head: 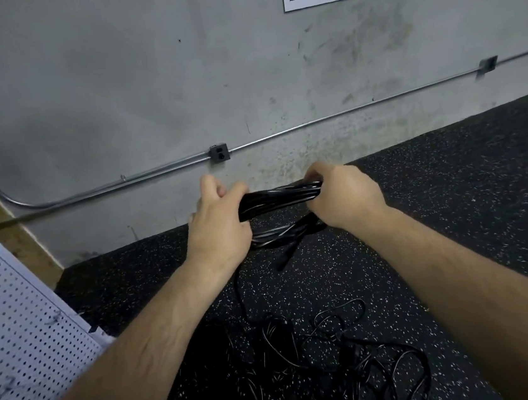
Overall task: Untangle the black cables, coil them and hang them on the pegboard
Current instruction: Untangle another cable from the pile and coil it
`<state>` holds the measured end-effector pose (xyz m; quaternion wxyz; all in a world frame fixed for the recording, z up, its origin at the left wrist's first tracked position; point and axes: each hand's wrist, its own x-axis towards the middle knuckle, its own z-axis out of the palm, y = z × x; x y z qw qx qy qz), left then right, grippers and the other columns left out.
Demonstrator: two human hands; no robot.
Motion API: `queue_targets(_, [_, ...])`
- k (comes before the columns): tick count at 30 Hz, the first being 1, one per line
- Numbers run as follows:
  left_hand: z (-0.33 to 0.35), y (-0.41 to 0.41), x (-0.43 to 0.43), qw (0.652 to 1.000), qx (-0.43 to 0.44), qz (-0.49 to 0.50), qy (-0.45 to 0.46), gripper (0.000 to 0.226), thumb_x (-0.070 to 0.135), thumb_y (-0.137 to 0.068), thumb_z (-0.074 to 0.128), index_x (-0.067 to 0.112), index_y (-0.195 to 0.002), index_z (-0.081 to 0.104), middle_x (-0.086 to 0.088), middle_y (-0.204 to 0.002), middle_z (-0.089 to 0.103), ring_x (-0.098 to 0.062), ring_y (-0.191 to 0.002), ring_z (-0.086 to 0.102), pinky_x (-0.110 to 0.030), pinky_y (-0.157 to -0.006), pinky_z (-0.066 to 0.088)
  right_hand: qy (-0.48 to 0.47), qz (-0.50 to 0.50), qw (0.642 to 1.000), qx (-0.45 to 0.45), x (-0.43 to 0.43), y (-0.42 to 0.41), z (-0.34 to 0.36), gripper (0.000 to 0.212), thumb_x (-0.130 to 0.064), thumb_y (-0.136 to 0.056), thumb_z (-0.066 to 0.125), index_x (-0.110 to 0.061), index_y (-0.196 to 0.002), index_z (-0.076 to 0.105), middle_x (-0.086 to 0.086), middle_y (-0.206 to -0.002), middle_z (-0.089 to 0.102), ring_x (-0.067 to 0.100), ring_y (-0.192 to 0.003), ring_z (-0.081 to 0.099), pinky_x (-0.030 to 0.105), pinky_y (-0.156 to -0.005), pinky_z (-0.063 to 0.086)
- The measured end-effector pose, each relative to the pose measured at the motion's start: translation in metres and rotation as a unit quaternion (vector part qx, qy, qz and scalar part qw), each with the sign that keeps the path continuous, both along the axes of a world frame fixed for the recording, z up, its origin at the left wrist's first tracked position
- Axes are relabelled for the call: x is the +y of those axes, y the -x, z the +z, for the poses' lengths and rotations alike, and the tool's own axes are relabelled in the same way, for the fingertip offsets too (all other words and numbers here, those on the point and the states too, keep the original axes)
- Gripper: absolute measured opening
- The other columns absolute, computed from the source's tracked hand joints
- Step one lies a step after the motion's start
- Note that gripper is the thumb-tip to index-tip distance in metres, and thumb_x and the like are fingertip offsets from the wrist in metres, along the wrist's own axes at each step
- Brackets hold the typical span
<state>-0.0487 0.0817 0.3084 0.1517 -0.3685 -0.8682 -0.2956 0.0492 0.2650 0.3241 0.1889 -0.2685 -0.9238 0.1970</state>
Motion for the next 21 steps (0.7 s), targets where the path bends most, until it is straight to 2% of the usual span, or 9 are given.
queue_targets(4, [0.005,0.006,-0.003,0.999,0.001,0.008,-0.032,0.03,-0.003,-0.086,0.056,0.026,-0.094,0.059,0.004,-0.109,0.035,-0.019,-0.106,0.037,-0.025,-0.084,0.043,-0.003,0.016,0.999,0.048,0.001,-0.004,-0.003,0.02,-0.021,-0.091,0.061,-0.036,-0.104,0.064,-0.008,-0.086,0.067,0.014,-0.065,0.063,0.026,-0.051,0.047])
queue_targets(7, [0.001,0.024,-0.01,0.998,-0.045,0.012,-0.049,0.032,-0.002,-0.084,0.056,0.028,-0.093,0.059,0.01,-0.111,0.04,-0.019,-0.108,0.047,-0.038,-0.085,0.052,0.074,0.069,0.993,0.055,-0.009,-0.004,-0.003,0.021,-0.013,-0.091,0.064,-0.03,-0.102,0.072,-0.008,-0.077,0.07,0.015,-0.061,0.067,0.029,-0.048,0.052])
queue_targets(9, [-0.005,0.033,-0.015,0.997,-0.061,0.012,-0.035,0.031,0.003,-0.085,0.058,0.031,-0.098,0.061,0.012,-0.112,0.046,-0.02,-0.103,0.056,-0.042,-0.085,0.054,0.132,0.113,0.984,0.047,-0.015,-0.007,0.0,0.015,-0.012,-0.089,0.069,-0.026,-0.088,0.075,-0.006,-0.07,0.071,0.015,-0.056,0.066,0.03,-0.047,0.052])
queue_targets(12, [-0.01,0.04,-0.031,0.997,0.077,-0.009,0.029,0.034,0.01,-0.083,0.058,0.022,-0.112,0.067,0.006,-0.11,0.063,-0.024,-0.096,0.064,-0.034,-0.077,0.05,0.17,0.197,0.966,0.013,-0.028,-0.016,0.009,0.03,-0.006,-0.09,0.068,-0.03,-0.072,0.069,-0.012,-0.053,0.064,0.005,-0.041,0.048,0.02,-0.041,0.037])
queue_targets(14, [-0.011,0.043,-0.042,0.981,0.174,-0.078,0.034,0.031,0.019,-0.078,0.052,0.016,-0.104,0.067,0.001,-0.099,0.069,-0.027,-0.086,0.068,-0.037,-0.074,0.054,0.19,0.245,0.951,-0.004,-0.035,-0.024,0.013,0.028,-0.003,-0.09,0.066,-0.025,-0.074,0.072,-0.011,-0.054,0.064,0.005,-0.042,0.045,0.019,-0.043,0.034])
queue_targets(16, [-0.015,0.05,-0.048,0.968,0.216,-0.124,0.038,0.03,0.021,-0.076,0.049,0.016,-0.1,0.066,0.001,-0.095,0.069,-0.025,-0.084,0.067,-0.038,-0.077,0.055,0.197,0.266,0.944,-0.017,-0.037,-0.031,0.015,0.024,-0.003,-0.091,0.066,-0.021,-0.077,0.074,-0.007,-0.059,0.065,0.008,-0.045,0.044,0.021,-0.044,0.034])
queue_targets(18, [-0.014,0.047,-0.047,0.98,0.144,-0.138,0.014,0.025,0.015,-0.08,0.054,0.021,-0.101,0.066,0.007,-0.097,0.069,-0.019,-0.088,0.067,-0.036,-0.081,0.055,0.196,0.261,0.945,-0.017,-0.034,-0.035,0.016,0.023,-0.003,-0.092,0.065,-0.02,-0.079,0.075,-0.006,-0.058,0.064,0.009,-0.045,0.043,0.022,-0.044,0.032])
queue_targets(20, [-0.013,0.038,-0.047,0.99,-0.025,-0.129,-0.042,0.027,0.004,-0.086,0.063,0.026,-0.099,0.069,0.011,-0.093,0.071,-0.009,-0.091,0.067,-0.031,-0.084,0.054,0.162,0.25,0.955,-0.011,-0.033,-0.039,0.015,0.023,-0.005,-0.092,0.062,-0.021,-0.079,0.074,-0.007,-0.057,0.063,0.007,-0.044,0.043,0.022,-0.043,0.033])
queue_targets(21, [-0.011,0.033,-0.046,0.982,-0.128,-0.119,-0.069,0.029,-0.001,-0.088,0.066,0.025,-0.099,0.07,0.01,-0.091,0.075,-0.007,-0.09,0.07,-0.026,-0.084,0.053,0.135,0.242,0.961,-0.008,-0.033,-0.039,0.014,0.023,-0.007,-0.092,0.062,-0.022,-0.08,0.073,-0.007,-0.058,0.063,0.005,-0.043,0.044,0.022,-0.043,0.034])
